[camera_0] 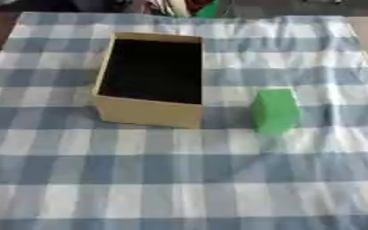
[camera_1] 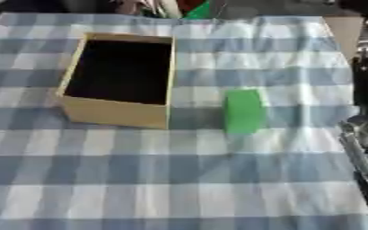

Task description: Pick up objects on the table and place them in the box.

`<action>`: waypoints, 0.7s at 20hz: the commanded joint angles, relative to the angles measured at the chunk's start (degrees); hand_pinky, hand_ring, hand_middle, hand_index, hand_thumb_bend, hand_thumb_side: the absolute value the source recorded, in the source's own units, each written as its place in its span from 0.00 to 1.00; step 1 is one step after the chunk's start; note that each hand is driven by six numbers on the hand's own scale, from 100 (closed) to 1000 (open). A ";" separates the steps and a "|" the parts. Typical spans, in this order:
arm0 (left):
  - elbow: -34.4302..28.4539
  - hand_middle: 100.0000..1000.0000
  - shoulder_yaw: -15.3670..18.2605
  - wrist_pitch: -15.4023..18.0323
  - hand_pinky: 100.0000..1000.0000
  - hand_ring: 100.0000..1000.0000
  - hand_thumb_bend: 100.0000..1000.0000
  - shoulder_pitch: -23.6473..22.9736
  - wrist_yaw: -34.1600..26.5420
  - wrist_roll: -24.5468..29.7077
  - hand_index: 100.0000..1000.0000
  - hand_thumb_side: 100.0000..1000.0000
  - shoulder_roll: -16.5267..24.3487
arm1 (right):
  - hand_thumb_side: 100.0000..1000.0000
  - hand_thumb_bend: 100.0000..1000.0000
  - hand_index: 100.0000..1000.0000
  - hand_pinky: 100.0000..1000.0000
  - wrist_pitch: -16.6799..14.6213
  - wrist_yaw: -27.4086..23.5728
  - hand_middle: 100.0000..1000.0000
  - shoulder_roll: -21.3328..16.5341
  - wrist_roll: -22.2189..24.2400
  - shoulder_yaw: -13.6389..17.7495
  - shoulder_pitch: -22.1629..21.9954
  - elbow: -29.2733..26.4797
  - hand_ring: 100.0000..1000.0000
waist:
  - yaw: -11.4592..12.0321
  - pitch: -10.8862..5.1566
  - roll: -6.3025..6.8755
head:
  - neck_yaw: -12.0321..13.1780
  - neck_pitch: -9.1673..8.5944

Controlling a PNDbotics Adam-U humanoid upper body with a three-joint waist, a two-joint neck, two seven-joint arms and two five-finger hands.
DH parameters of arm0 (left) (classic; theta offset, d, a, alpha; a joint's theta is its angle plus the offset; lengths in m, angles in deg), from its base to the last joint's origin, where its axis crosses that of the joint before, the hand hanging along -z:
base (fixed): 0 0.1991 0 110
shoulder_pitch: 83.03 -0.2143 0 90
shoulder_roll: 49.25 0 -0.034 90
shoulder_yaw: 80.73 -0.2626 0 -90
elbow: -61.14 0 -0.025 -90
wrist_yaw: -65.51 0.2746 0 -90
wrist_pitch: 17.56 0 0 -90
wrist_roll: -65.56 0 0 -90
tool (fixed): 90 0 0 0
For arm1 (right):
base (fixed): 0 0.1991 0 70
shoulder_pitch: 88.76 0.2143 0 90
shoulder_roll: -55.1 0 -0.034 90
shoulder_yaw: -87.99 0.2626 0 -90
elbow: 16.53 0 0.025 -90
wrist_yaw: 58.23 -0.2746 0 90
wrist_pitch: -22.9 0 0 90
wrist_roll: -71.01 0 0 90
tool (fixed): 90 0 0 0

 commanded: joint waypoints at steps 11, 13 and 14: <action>-0.99 0.71 0.67 -0.24 0.69 0.57 0.01 -0.03 0.00 0.03 0.76 0.87 1.52 | 0.79 0.00 0.84 0.72 3.72 5.54 0.69 -10.05 2.82 0.75 0.73 -0.97 0.65 | -0.16 -1.78 -1.26 | -0.31 0.60; -0.99 0.71 0.56 -0.30 0.69 0.57 0.01 -0.11 0.07 0.14 0.76 0.87 1.81 | 0.79 0.00 0.85 0.73 5.40 7.23 0.71 -12.80 4.50 -1.24 0.99 -0.97 0.67 | -0.17 -1.91 -1.63 | -0.23 0.70; -0.99 0.71 0.51 -0.30 0.69 0.57 0.01 -0.10 0.10 0.19 0.76 0.87 1.91 | 0.80 0.00 0.86 0.73 6.31 8.13 0.73 -14.26 5.40 -2.47 1.12 -0.97 0.69 | -0.17 -1.95 -1.71 | -0.25 0.74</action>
